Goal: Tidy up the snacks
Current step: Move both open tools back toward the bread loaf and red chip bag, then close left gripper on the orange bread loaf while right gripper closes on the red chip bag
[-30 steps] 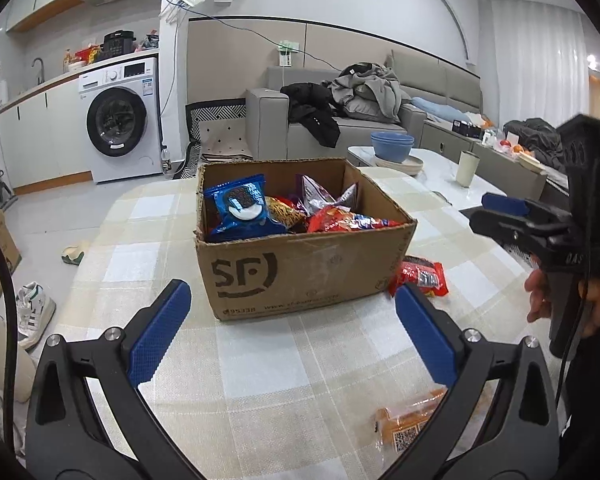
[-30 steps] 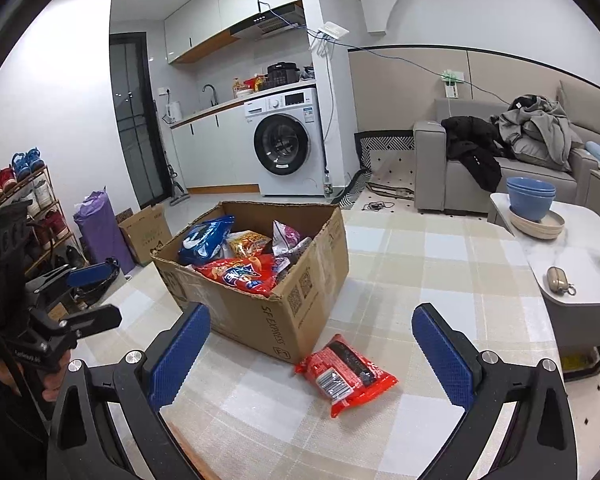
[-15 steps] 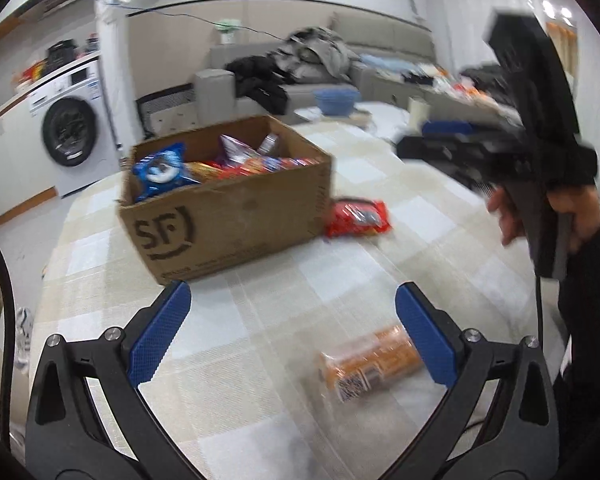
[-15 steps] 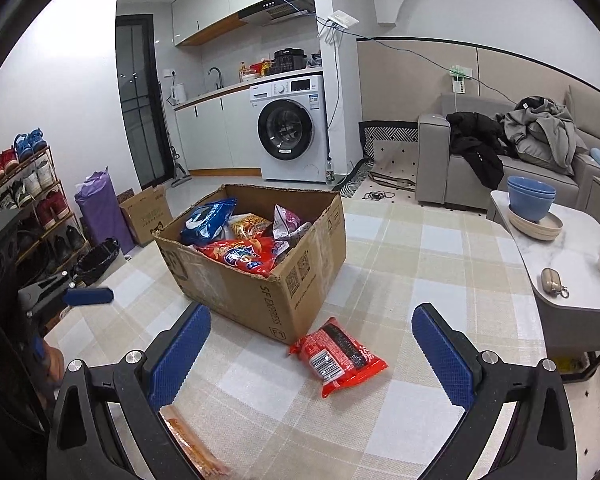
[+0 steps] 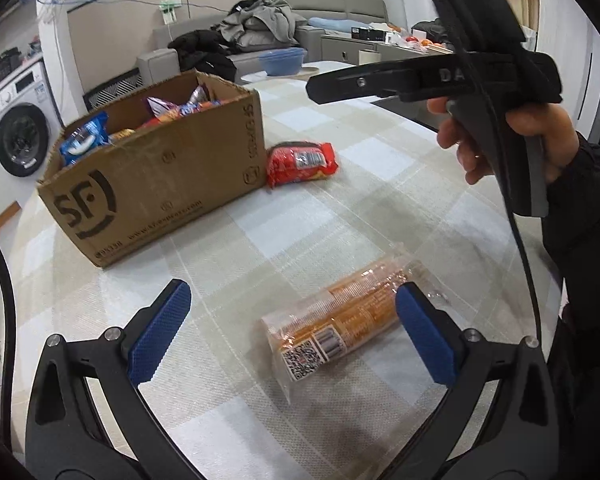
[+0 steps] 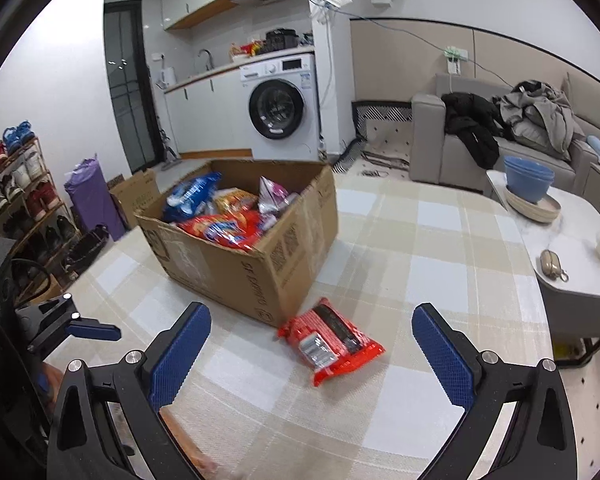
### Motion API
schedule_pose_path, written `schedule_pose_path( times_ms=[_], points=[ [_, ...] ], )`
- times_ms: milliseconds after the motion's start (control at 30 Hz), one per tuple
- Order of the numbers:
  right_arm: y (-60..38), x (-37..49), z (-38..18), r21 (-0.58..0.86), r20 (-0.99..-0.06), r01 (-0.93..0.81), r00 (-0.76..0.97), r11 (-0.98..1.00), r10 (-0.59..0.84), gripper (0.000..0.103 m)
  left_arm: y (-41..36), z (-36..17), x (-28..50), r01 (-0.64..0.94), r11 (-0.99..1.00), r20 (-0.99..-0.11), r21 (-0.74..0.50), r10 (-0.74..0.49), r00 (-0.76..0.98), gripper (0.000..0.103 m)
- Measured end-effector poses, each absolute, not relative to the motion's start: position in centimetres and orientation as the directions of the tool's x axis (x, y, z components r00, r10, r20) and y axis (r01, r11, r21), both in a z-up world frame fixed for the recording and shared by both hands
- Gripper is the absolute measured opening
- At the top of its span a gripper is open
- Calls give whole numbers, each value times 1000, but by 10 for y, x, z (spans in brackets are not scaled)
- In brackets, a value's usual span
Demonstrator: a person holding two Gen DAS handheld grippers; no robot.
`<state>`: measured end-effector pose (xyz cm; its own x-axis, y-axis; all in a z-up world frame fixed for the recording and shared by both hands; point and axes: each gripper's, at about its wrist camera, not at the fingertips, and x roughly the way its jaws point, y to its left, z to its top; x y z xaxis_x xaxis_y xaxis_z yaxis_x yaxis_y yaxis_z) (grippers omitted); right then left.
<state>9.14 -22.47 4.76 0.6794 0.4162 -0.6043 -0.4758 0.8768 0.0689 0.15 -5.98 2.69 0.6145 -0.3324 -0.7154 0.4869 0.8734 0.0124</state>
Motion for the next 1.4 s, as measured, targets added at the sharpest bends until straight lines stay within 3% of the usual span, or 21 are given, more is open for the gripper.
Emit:
schedule_pose_path(
  times_ms=[200, 533, 833, 1400],
  points=[
    [-233, 110, 26, 83, -670, -412, 651, 908, 357, 102, -65, 17, 2, 526, 850, -732, -5, -362, 577, 102],
    [-234, 112, 19, 106, -677, -415, 636, 904, 371, 102, -77, -4, 13, 510, 860, -768, 7, -322, 554, 102],
    [-234, 111, 21, 114, -673, -410, 638, 905, 374, 102, -51, -14, 45, 337, 941, -796, 3, -202, 571, 102],
    [-233, 130, -8, 133, -745, -378, 572, 916, 344, 102, 8, -25, 88, 105, 990, -803, -89, -134, 581, 102]
  ],
)
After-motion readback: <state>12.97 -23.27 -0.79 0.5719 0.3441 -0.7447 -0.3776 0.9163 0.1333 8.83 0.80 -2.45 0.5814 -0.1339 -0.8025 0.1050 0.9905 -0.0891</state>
